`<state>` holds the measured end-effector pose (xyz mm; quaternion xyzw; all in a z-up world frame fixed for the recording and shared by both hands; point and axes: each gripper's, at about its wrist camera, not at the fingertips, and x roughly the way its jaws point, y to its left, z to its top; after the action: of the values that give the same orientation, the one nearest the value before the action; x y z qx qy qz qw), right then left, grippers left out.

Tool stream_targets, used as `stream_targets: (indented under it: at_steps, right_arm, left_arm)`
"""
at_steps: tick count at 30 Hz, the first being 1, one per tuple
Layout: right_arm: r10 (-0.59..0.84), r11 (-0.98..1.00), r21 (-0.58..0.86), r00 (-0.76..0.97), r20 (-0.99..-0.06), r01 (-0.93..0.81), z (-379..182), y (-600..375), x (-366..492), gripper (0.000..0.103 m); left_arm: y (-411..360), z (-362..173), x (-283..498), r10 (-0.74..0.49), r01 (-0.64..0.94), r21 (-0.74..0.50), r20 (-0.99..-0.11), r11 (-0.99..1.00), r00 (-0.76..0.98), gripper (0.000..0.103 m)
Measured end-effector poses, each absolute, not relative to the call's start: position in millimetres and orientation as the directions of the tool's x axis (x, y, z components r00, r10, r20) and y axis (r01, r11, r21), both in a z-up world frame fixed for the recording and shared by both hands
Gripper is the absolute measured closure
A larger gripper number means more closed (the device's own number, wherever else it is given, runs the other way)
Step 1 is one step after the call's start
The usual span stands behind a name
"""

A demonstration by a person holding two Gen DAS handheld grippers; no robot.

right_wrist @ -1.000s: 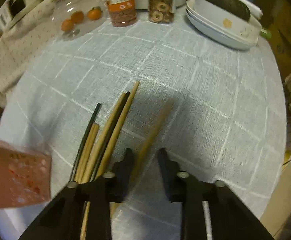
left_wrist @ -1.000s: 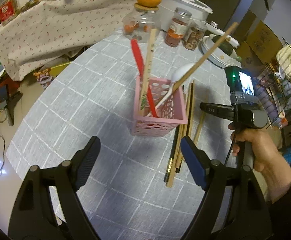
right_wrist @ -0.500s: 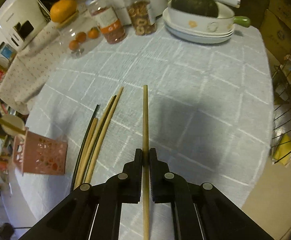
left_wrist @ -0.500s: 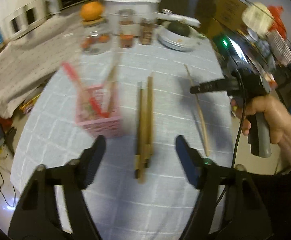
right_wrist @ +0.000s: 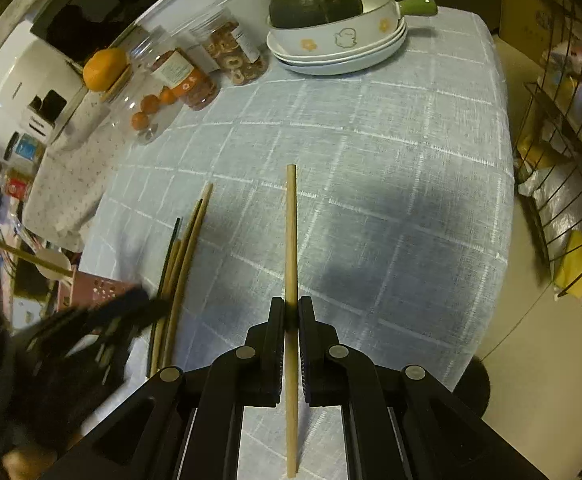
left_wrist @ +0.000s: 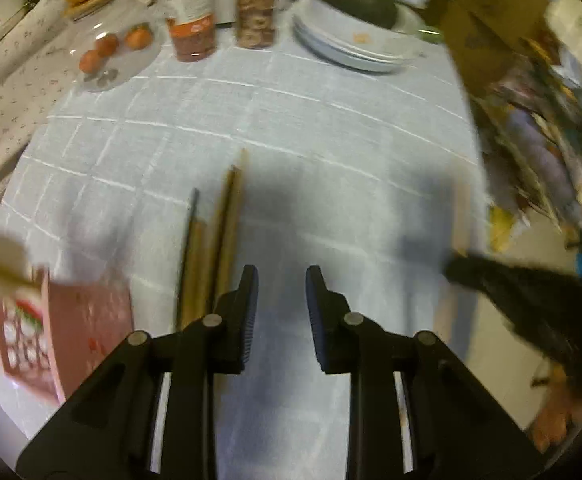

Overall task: Organize utensils
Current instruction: 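Lift the chopstick with the right tool while the left tool approaches the remaining chopsticks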

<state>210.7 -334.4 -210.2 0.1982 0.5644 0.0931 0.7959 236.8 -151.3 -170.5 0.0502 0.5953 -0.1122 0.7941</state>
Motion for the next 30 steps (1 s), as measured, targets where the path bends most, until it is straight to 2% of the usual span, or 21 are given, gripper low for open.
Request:
stream_targets:
  at_steps: [8, 10, 12, 19, 30]
  right_arm:
    - [0.41, 0.88, 0.467, 0.36, -0.838, 0.083, -205.5, -343.2, 213.2, 0.097]
    - [0.414, 0.88, 0.469, 0.358, -0.837, 0.08, -205.7, -342.7, 213.1, 0.097]
    - [0.413, 0.881, 0.468, 0.357, -0.838, 0.078, -206.1, -342.6, 212.6, 0.097]
    - [0.406, 0.881, 0.463, 0.35, -0.844, 0.095, -211.2, -348.8, 212.9, 0.096]
    - [0.402, 0.885, 0.456, 0.339, -0.85, 0.093, -214.2, -344.9, 216.1, 0.096]
  left_arm:
    - [-148.7, -207.5, 267.8, -0.059, 0.187, -0.016, -0.972, 0.982, 0.226, 0.079]
    - [-149.5, -212.9, 269.4, -0.063, 0.183, -0.024, -0.975, 0.983, 0.213, 0.087]
    - [-149.9, -218.4, 271.2, -0.071, 0.175, -0.035, -0.978, 0.984, 0.198, 0.09]
    - [-147.0, -218.9, 274.5, -0.085, 0.136, -0.057, -0.973, 0.989, 0.213, 0.09]
    - [-151.9, -216.9, 270.7, -0.02, 0.149, 0.017, -0.97, 0.989, 0.242, 0.09]
